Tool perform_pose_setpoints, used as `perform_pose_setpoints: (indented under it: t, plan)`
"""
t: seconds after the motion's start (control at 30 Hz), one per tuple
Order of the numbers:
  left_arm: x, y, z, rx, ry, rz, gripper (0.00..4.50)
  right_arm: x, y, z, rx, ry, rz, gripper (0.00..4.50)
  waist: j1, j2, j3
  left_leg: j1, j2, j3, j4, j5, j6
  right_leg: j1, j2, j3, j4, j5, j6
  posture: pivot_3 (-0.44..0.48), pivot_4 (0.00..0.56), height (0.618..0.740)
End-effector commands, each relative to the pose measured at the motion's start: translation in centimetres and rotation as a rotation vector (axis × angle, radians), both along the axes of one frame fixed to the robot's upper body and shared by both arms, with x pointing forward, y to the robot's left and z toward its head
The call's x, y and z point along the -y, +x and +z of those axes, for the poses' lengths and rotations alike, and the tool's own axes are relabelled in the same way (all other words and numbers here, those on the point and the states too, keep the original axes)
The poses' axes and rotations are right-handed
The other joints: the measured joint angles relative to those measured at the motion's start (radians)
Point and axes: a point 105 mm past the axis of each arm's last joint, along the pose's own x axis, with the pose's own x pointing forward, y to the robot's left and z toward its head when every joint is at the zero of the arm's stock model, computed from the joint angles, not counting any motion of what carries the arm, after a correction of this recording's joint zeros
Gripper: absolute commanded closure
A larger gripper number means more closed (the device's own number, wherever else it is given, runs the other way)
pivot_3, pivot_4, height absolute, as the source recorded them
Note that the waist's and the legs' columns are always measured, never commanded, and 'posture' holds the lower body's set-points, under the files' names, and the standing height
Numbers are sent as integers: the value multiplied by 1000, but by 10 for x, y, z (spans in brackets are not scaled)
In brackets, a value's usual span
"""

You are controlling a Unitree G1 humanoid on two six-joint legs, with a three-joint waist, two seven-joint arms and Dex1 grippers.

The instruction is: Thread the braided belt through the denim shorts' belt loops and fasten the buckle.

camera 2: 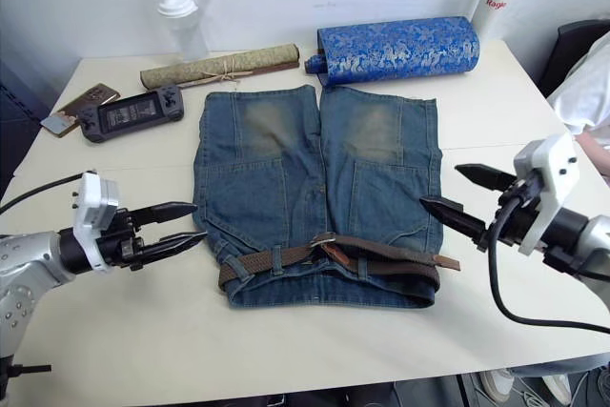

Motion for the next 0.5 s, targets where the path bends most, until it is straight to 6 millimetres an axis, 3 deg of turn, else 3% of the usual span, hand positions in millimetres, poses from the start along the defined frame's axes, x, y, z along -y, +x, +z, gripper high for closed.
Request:
perform_pose_setpoints:
  t: [0.03, 0.5]
  plan:
    - [-1, -2, 0, 29, 0, -2, 1289, 0, -2, 5, 46, 0, -1, 34, 0, 0, 0, 0, 0, 0, 0, 0, 0, 0, 0, 0, 0, 0, 1, 0, 150, 717]
    - [0, -1, -3, 49, -3, -7, 1289, 2, -3, 2, 34, -12, -11, 34, -1, -1, 1, -1, -1, 0, 0, 3, 2, -3, -1, 3, 1, 6, 3, 0, 150, 717]
